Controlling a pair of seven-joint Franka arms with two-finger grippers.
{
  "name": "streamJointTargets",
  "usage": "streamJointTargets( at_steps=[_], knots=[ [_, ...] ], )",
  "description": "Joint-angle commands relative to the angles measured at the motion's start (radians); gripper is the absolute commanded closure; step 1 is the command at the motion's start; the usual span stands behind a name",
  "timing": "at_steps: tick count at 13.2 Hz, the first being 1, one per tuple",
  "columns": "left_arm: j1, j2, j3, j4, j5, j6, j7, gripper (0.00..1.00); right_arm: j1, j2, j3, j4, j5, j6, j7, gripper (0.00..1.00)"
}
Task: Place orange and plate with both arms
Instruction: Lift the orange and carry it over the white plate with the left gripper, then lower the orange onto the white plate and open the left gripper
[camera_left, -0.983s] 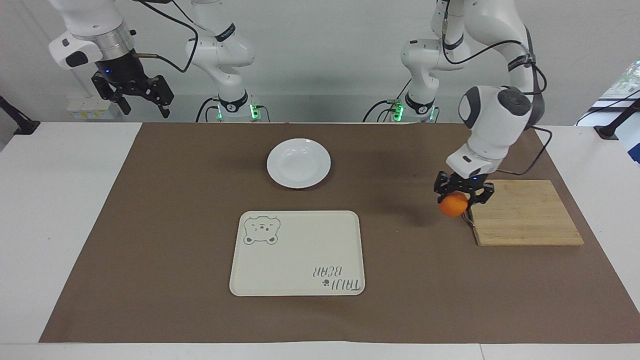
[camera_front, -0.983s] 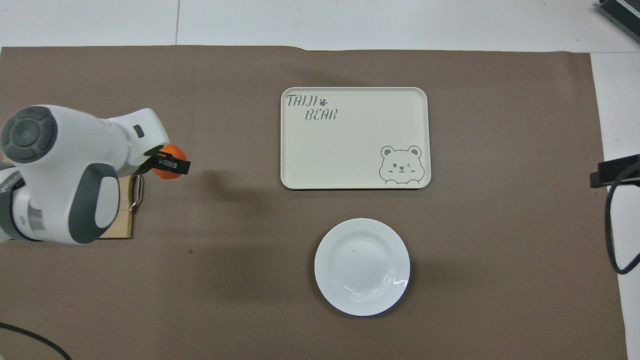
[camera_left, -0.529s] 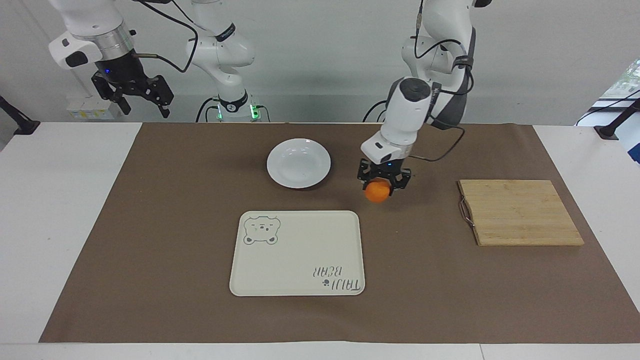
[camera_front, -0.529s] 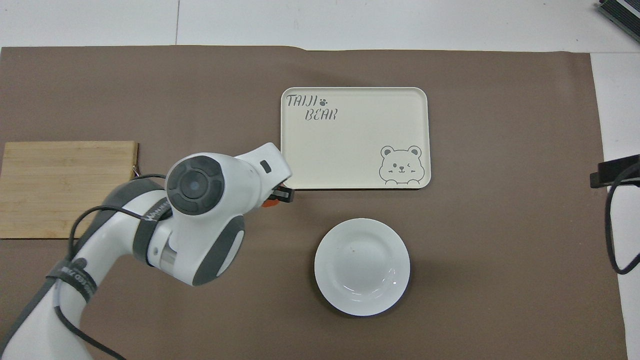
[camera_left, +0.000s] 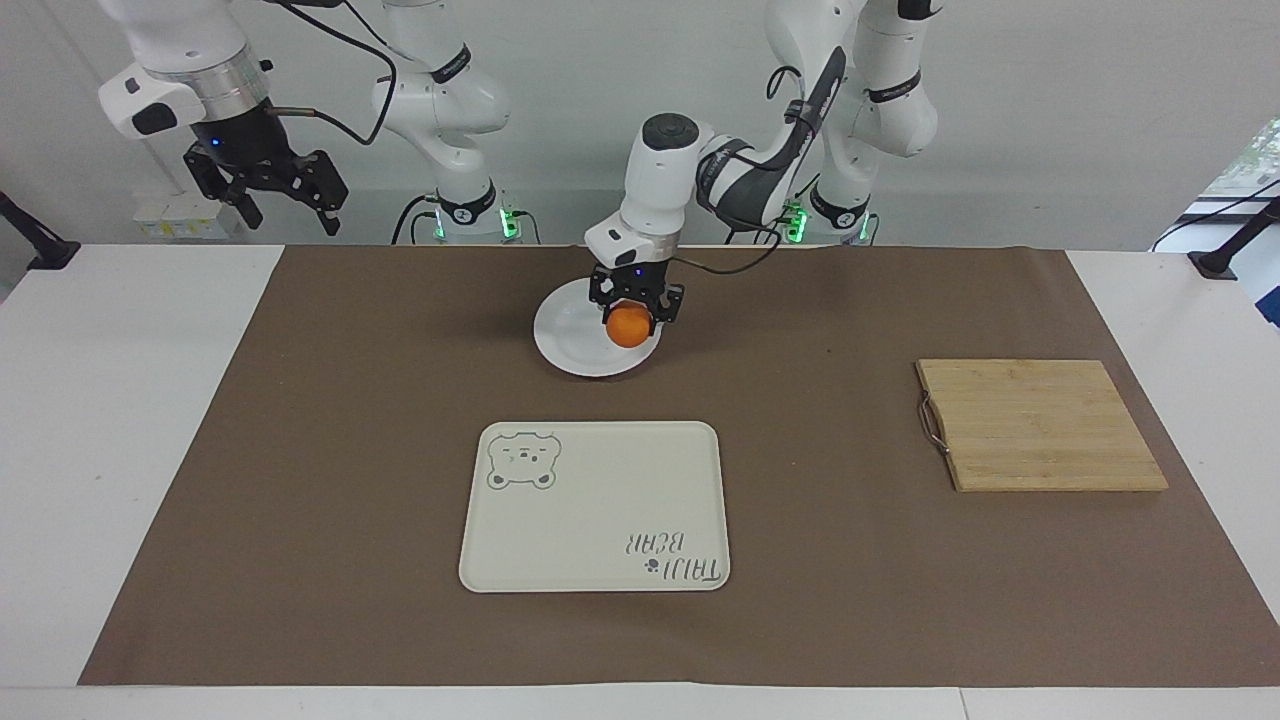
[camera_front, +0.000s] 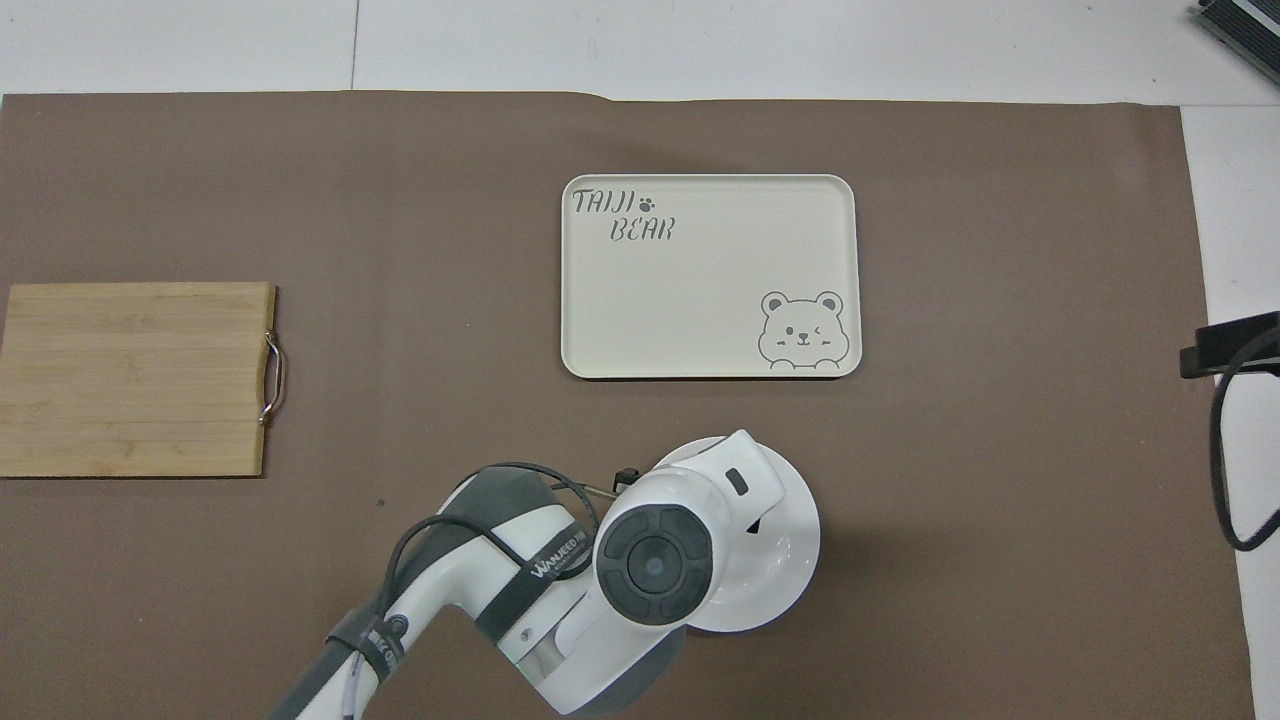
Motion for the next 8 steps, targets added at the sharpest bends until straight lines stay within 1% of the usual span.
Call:
streamJointTargets(
  at_steps=[1,2,3,5,6,7,8],
  knots=[
    [-0.061,0.017,0.021,-0.031,-0.021,0.072,-0.039,1.0,-0.005,-0.028,0.003,-0.035,-0.007,0.009,0.012,0.0],
    [-0.072,0.025,0.021,-0.036,-0.023,0.077,-0.059,1.0,-0.005,-0.028,0.005,-0.035,-0.007,0.011,0.012,0.0],
    [-0.074,0.031,0.021,-0.037,-0.023,0.08,-0.083,0.96,-0.007,-0.028,0.003,-0.035,-0.007,0.011,0.012,0.0],
    [-0.097,0.07,0.021,-0.037,-0.023,0.092,-0.103,0.77,-0.007,-0.028,0.003,-0.035,-0.007,0.009,0.012,0.0],
    [-0.098,0.074,0.021,-0.037,-0.023,0.121,-0.125,0.58,-0.005,-0.028,0.005,-0.035,-0.007,0.009,0.012,0.0],
    [-0.099,0.077,0.021,-0.034,-0.023,0.135,-0.152,0.31,-0.005,-0.028,0.003,-0.035,-0.007,0.009,0.012,0.0],
    [-0.099,0.082,0.021,-0.028,-0.023,0.135,-0.165,0.01,-0.005,-0.028,0.005,-0.035,-0.007,0.009,0.012,0.0]
  ],
)
